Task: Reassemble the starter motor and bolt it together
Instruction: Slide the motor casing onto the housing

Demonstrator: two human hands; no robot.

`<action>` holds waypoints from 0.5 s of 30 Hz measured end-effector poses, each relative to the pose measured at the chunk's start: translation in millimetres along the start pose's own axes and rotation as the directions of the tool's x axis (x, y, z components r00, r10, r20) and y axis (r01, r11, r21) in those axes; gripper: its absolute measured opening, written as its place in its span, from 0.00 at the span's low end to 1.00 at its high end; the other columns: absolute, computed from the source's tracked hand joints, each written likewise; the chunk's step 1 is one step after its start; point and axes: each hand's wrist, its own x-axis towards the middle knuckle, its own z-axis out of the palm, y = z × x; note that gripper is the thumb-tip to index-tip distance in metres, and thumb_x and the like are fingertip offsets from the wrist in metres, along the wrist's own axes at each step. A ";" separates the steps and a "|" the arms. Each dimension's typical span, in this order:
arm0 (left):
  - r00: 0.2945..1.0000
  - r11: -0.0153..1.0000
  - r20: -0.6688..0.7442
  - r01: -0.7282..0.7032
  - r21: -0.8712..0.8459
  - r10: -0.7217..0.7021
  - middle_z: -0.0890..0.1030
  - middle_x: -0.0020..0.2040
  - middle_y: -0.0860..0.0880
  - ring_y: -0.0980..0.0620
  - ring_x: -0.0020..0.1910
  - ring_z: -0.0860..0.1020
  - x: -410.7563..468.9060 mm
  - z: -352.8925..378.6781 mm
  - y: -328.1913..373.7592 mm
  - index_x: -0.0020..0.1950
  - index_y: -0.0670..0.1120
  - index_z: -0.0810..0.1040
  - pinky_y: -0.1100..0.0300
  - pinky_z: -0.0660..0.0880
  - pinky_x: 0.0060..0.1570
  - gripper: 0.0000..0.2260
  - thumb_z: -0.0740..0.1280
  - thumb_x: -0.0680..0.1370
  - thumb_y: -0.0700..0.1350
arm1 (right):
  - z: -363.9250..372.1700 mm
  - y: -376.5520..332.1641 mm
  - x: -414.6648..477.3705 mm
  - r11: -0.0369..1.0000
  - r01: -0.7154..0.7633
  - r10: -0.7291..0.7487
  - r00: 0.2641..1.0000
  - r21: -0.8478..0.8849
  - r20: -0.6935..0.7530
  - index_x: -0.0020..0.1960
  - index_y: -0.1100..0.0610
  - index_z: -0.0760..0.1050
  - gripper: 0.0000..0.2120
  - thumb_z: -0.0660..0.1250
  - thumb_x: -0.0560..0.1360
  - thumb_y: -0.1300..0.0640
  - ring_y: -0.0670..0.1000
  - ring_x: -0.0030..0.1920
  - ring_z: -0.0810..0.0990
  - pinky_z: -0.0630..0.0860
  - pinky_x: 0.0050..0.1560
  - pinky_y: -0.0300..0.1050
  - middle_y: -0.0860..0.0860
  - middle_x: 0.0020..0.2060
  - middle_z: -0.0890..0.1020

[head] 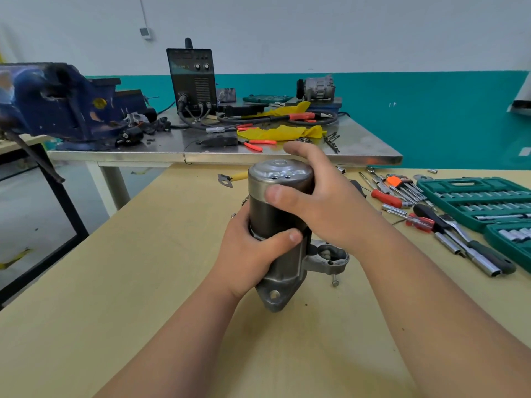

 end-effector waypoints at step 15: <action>0.983 0.997 0.174 0.042 0.072 -0.054 0.81 0.57 0.43 0.45 0.56 0.81 4.5 -12.7 3.3 0.67 0.44 0.70 0.49 0.79 0.54 0.37 0.77 0.61 0.49 | 8.1 1.3 0.6 0.992 0.015 -0.034 0.987 -0.127 -0.154 0.58 0.37 0.67 0.34 0.75 0.55 0.36 0.35 0.48 0.78 0.79 0.42 0.34 0.36 0.49 0.78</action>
